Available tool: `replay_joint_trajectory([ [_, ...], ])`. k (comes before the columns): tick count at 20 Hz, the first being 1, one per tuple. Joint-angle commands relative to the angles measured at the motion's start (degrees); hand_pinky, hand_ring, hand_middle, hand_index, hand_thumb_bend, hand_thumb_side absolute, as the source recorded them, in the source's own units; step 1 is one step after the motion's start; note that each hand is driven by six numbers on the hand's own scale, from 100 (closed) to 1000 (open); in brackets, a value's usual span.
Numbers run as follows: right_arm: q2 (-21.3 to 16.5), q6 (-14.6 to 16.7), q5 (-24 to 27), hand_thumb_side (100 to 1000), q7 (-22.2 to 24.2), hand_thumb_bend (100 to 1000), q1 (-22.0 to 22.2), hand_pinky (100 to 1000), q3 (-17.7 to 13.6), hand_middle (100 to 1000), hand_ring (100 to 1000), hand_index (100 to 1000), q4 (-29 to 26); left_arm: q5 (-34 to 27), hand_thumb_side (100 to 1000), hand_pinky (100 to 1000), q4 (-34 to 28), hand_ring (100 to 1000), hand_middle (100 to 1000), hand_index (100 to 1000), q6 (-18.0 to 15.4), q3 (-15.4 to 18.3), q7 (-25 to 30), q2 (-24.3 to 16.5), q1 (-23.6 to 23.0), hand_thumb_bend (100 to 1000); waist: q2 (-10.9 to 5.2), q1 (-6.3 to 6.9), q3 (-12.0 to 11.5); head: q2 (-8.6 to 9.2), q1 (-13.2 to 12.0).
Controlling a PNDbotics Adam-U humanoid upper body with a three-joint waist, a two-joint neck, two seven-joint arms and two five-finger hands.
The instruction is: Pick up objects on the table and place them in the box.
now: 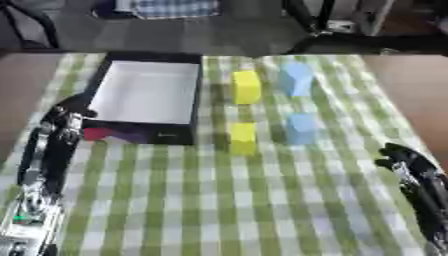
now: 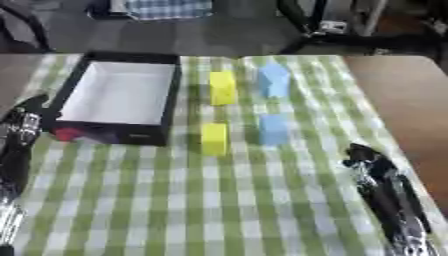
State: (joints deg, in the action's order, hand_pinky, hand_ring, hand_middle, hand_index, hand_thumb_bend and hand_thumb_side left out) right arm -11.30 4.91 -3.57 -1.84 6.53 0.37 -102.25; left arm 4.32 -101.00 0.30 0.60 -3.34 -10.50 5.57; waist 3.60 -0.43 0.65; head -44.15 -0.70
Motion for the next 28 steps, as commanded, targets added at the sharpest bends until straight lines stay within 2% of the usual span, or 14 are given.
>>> replay_joint_trajectory([
  [1,-1.56,0.13,-0.84,658,0.19,100,-2.04,898,-0.33,743,737,816,-0.61,-0.12,745,783,-0.58,568,572,839,0.01,-0.06,0.14,-0.33,0.36,117,-1.14,0.63,-0.13,0.03,-0.21],
  [4,-4.02,0.31,-2.10,621,0.70,100,-6.01,897,0.09,745,738,821,-0.34,-0.13,745,783,-0.54,568,572,839,0.02,-0.12,0.18,-0.38,0.22,116,-1.30,0.59,-0.22,0.03,-0.26],
  [8,-8.31,1.02,-3.34,565,2.45,100,-13.52,897,1.36,750,742,832,0.79,-0.15,745,783,-0.47,567,572,839,0.02,-0.30,0.36,-0.43,0.06,116,-1.46,0.62,-0.50,0.03,-0.11],
  [9,-9.50,1.38,-3.69,578,3.11,100,-15.37,897,1.79,751,744,835,1.38,-0.16,746,783,-0.47,567,572,839,0.02,-0.32,0.39,-0.45,0.04,114,-1.48,0.62,-0.60,0.03,-0.06],
  [11,-12.36,2.31,-4.25,528,4.78,100,-19.02,898,2.93,762,755,846,3.04,-0.15,746,783,-0.46,567,572,839,0.03,-0.39,0.47,-0.53,0.01,116,-1.50,0.59,-0.82,0.03,-0.06],
  [14,-17.60,4.68,-4.81,513,8.82,100,-24.53,904,5.48,790,789,862,6.25,-0.13,746,783,-0.45,567,572,839,0.04,-0.51,0.59,-0.66,0.01,117,-1.50,0.47,-1.20,0.03,-0.21],
  [17,-21.19,7.50,-5.45,505,13.88,100,-29.47,913,7.61,818,822,877,10.51,-0.13,746,783,-0.39,567,572,839,0.06,-0.66,0.74,-0.72,-0.03,116,-1.46,0.37,-1.43,0.03,-0.31],
  [18,-22.01,8.38,-5.93,539,15.83,100,-31.20,916,8.40,842,839,886,12.30,-0.13,746,783,-0.37,567,572,839,0.06,-0.73,0.82,-0.74,-0.03,116,-1.42,0.34,-1.51,0.03,-0.26],
  [23,-23.58,13.14,-10.42,580,24.47,100,-39.43,926,11.75,886,890,910,22.44,-0.12,747,784,-0.34,567,572,839,0.04,-0.87,1.01,-0.71,0.05,116,-1.10,0.44,-1.91,0.03,-0.25],
  [28,-20.89,16.63,-14.33,618,28.82,118,-44.35,928,11.98,891,897,909,30.89,-0.13,750,785,-0.28,567,572,839,0.07,-1.02,1.23,-0.46,0.22,114,-0.56,0.68,-2.23,0.03,-0.04],
])
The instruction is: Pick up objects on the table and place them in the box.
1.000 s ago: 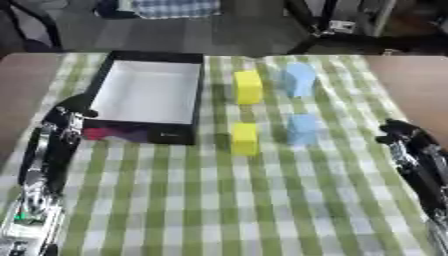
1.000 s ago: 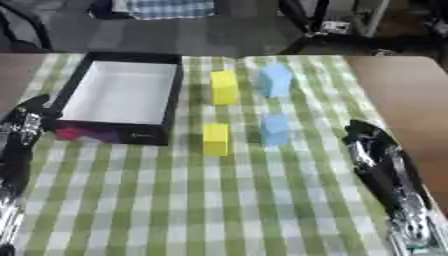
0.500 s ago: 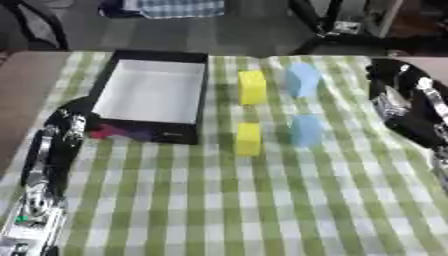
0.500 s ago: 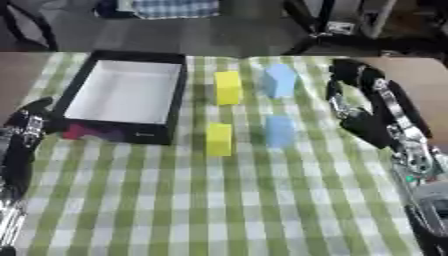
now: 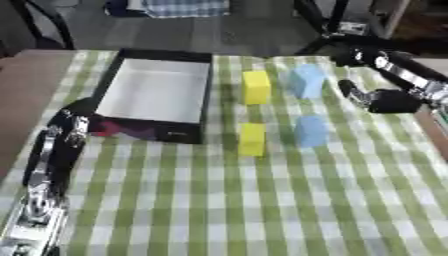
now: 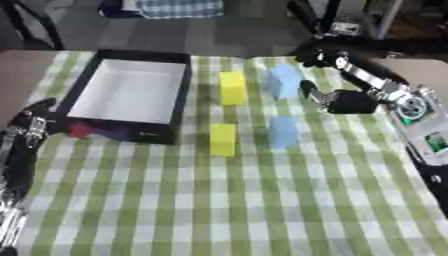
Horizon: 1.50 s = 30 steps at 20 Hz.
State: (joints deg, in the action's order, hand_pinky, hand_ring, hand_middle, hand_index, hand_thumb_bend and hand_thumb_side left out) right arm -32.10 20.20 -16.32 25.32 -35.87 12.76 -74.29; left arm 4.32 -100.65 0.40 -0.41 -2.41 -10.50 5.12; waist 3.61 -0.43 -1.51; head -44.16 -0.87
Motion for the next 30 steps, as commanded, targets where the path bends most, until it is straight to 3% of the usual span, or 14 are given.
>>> replay_joint_trajectory([
  [1,0.50,1.82,-2.11,618,2.11,120,-2.65,928,-0.56,891,897,908,4.26,-0.13,750,785,-0.64,567,572,839,-0.04,-0.04,0.37,-0.43,0.71,114,-0.46,0.70,-0.11,0.04,0.25],
  [17,6.39,5.97,-8.75,654,8.04,137,-7.87,927,0.59,895,882,911,14.87,-0.14,752,786,-0.54,567,572,839,-0.07,-0.34,1.01,-0.18,0.87,113,-0.25,0.77,-0.48,0.04,1.31],
  [30,9.72,8.12,-13.97,612,9.29,181,-8.90,929,0.89,914,892,923,17.47,-0.18,753,787,-0.54,566,572,839,-0.13,-0.38,1.20,0.06,1.11,113,-0.15,0.88,-0.95,0.04,1.37],
])
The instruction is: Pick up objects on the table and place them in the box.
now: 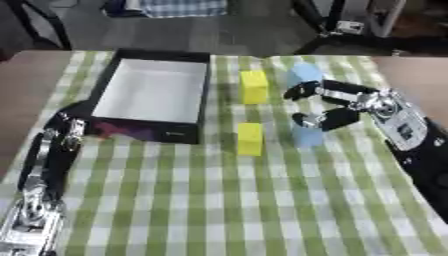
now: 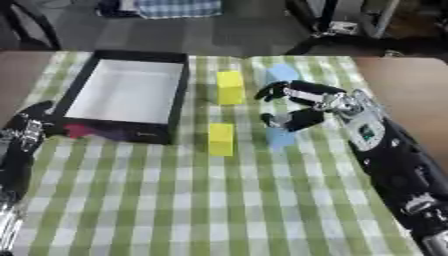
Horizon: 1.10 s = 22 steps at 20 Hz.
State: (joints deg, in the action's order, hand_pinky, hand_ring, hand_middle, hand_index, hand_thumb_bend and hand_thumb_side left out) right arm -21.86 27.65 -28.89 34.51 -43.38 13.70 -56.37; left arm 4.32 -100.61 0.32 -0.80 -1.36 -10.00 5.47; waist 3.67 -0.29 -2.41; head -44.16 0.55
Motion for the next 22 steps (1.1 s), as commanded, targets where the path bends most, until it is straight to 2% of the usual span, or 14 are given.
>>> replay_joint_trajectory([
  [1,-0.35,0.90,-1.98,605,0.06,189,-1.35,928,0.00,915,892,925,-0.47,-0.18,753,787,-0.57,566,572,839,-0.06,0.00,0.15,-0.43,0.77,113,-0.21,0.76,-0.08,0.04,-0.05],
  [10,0.42,3.00,-6.78,573,-0.96,237,-0.76,928,0.72,920,898,936,-0.74,-0.19,753,787,-0.62,566,572,839,-0.08,-0.05,0.25,-0.29,0.95,112,0.04,0.92,-0.25,0.04,0.00],
  [22,0.35,4.54,-9.68,559,-2.00,271,-0.14,926,1.30,927,906,941,-1.99,-0.12,753,788,-0.72,566,572,839,-0.08,0.03,0.26,-0.30,0.97,112,0.22,1.02,-0.20,0.04,-0.09],
])
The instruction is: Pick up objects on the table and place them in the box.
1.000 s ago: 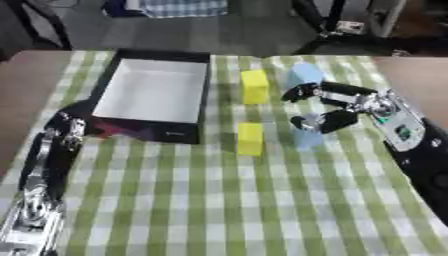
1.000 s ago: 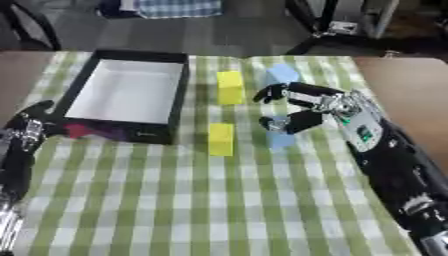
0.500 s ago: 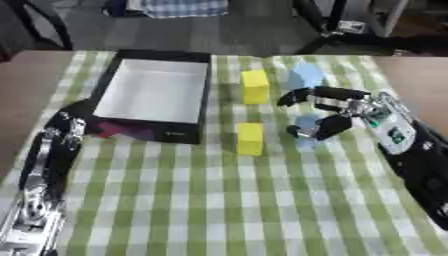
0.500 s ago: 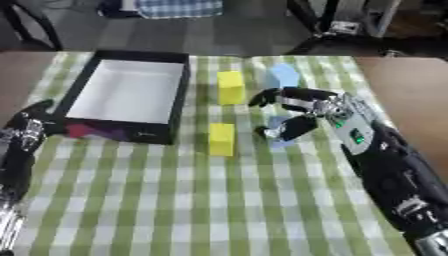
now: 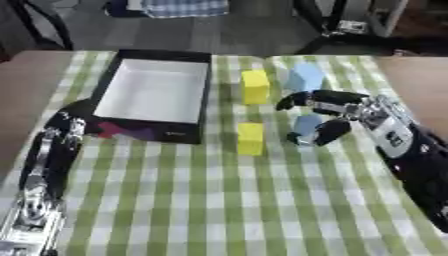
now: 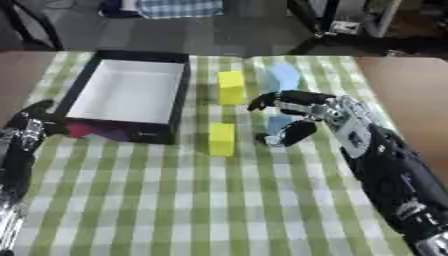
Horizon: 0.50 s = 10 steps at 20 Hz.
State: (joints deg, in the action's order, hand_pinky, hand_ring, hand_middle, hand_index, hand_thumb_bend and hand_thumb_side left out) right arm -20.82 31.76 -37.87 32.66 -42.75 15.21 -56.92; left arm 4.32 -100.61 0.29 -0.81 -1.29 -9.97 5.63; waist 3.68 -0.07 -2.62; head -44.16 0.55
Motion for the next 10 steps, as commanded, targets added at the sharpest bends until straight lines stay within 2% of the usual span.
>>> replay_joint_trajectory([
  [1,-0.76,0.46,-0.98,559,-0.28,273,-0.67,926,-0.24,927,907,941,-1.56,-0.11,754,788,-0.73,566,572,838,-0.04,0.05,0.17,-0.33,0.81,112,0.22,0.80,0.01,0.04,-0.12],
  [10,-1.89,0.60,-2.00,562,-0.92,282,0.46,926,-0.24,928,909,942,-2.75,-0.06,754,789,-0.74,566,573,838,-0.05,0.14,0.14,-0.40,0.75,113,0.25,0.69,0.16,0.04,-0.42],
])
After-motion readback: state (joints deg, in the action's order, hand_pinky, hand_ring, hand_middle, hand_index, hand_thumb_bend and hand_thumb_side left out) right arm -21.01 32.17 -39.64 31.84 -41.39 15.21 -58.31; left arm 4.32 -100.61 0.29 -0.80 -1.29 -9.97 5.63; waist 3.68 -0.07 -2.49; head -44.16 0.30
